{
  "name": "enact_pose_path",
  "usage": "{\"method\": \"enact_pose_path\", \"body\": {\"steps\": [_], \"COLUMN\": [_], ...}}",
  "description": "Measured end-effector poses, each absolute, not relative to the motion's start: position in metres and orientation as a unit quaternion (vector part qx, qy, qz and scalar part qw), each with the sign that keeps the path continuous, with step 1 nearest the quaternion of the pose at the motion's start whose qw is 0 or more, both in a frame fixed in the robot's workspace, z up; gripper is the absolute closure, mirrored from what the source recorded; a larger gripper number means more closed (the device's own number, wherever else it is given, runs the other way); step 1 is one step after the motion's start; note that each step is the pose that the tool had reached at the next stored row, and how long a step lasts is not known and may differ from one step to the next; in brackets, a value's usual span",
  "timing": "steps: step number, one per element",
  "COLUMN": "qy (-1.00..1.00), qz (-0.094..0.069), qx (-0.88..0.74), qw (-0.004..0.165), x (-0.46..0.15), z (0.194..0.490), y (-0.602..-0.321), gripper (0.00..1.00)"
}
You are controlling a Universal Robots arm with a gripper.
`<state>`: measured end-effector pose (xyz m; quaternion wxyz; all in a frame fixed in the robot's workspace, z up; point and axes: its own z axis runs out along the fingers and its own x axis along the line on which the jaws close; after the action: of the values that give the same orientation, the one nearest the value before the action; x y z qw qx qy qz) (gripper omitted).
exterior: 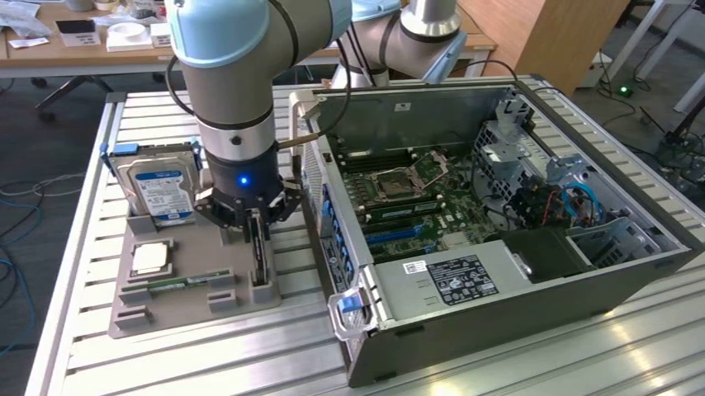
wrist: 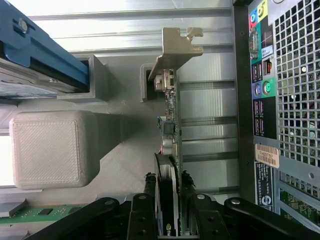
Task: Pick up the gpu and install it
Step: 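Pick up the gpu and move the gpu toward the slot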
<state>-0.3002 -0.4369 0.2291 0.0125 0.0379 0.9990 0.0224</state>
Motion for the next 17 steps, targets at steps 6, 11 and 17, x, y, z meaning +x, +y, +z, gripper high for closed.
{"method": "enact_pose_path", "body": {"steps": [6,11,17], "qy": [0.999,0.999,0.999], "qz": [0.022,0.022,0.022], "qx": [0.038,0.038,0.038], "qw": [0.013,0.012,0.012], "x": [-0.3003,-0.3004,-0.3], "z": [0.229,0.2291,0.2288], "y": [-0.437,-0.4396,-0.4397], "gripper": [0.67,0.67,0.67]}}
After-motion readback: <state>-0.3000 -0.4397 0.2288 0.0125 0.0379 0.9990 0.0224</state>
